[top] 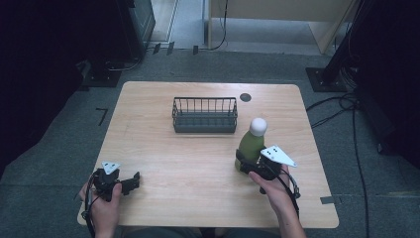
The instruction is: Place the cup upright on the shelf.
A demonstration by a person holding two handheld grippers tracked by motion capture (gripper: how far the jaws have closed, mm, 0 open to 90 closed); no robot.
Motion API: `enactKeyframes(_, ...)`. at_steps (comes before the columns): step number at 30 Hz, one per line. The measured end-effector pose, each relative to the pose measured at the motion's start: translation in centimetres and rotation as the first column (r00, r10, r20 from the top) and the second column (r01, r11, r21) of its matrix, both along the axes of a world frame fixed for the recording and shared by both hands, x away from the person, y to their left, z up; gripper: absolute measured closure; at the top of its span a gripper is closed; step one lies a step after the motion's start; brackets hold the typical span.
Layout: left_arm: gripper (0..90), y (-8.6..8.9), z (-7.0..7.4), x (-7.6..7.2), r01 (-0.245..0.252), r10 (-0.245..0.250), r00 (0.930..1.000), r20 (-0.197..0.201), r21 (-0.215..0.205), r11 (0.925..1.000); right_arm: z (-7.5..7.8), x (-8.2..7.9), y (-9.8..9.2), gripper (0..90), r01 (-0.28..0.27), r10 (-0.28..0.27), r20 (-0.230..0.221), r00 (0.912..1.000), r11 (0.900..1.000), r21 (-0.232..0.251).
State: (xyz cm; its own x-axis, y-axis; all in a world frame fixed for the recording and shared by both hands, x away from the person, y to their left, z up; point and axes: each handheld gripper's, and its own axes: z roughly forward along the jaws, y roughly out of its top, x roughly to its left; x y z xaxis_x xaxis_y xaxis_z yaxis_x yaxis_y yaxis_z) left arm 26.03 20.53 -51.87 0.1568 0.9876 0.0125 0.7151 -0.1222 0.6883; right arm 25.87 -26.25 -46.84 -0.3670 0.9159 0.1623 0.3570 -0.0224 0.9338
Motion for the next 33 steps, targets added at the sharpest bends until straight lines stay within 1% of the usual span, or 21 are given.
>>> enactKeyframes(3,0.1,0.0,0.0,0.0,0.0,0.0,1.0,0.0,0.0,1.0,0.1,0.0,-0.1,18.3,-0.01,0.01,0.007,0.9999,1.0,-0.02)
enactKeyframes(8,0.1,0.0,0.0,0.0,0.0,0.0,1.0,-0.001,0.0,1.0,0.1,-0.1,0.0,19.0,-0.004,0.004,0.016,0.9999,0.999,-0.031)
enactKeyframes(9,0.1,0.0,0.0,0.0,0.001,-0.001,1.0,-0.001,0.0,1.0,0.1,-0.2,0.0,19.2,-0.008,0.008,0.022,0.9997,0.999,-0.042)
enactKeyframes(11,0.1,0.0,0.0,0.0,0.001,-0.001,1.0,-0.001,0.001,1.0,0.1,-0.2,0.1,19.3,-0.013,0.014,0.022,0.9997,0.999,-0.043)
enactKeyframes(14,0.1,0.0,0.0,0.0,0.0,0.0,1.0,0.0,0.002,1.0,0.3,-0.2,0.4,19.5,-0.025,0.025,0.02,0.9995,1.0,-0.018)
enactKeyframes(18,0.1,0.0,0.0,0.0,0.0,0.0,1.0,0.0,0.001,1.0,0.7,-0.1,0.7,19.5,-0.021,0.022,0.034,0.9992,1.0,-0.012)
enactKeyframes(19,0.1,0.0,0.0,0.0,0.0,0.0,1.0,0.0,0.001,1.0,1.1,0.1,0.9,19.6,-0.016,0.017,0.05,0.9986,1.0,-0.011)
enactKeyframes(20,0.1,0.0,0.0,0.0,0.0,0.0,1.0,0.0,0.001,1.0,1.1,0.1,0.9,19.6,-0.016,0.017,0.05,0.9986,1.0,-0.011)
enactKeyframes(21,0.1,0.0,0.0,0.0,-0.001,0.001,1.0,0.0,0.0,1.0,1.4,0.3,1.1,19.6,-0.016,0.016,0.063,0.9979,1.0,-0.008)
enactKeyframes(25,0.1,0.0,0.0,0.0,-0.001,0.001,1.0,0.0,0.0,1.0,1.8,0.6,1.5,19.6,-0.016,0.017,0.078,0.9968,1.0,-0.008)
enactKeyframes(27,0.1,0.0,0.0,0.0,0.0,0.0,1.0,0.0,0.0,1.0,2.5,1.1,2.1,19.7,-0.017,0.017,0.102,0.9946,1.0,-0.007)
enactKeyframes(28,0.1,0.0,0.0,0.0,0.0,0.0,1.0,0.0,0.0,1.0,2.5,1.1,2.1,19.7,-0.017,0.017,0.102,0.9946,1.0,-0.007)
enactKeyframes(31,0.1,0.0,0.0,0.0,0.0,0.0,1.0,0.0,0.0,1.0,3.0,1.5,2.6,19.7,-0.016,0.017,0.126,0.9919,1.0,-0.008)
enactKeyframes(33,0.1,0.0,0.0,0.0,0.0,0.0,1.0,0.0,0.0,1.0,3.5,1.9,3.0,19.7,-0.015,0.014,0.135,0.9908,1.0,0.002)
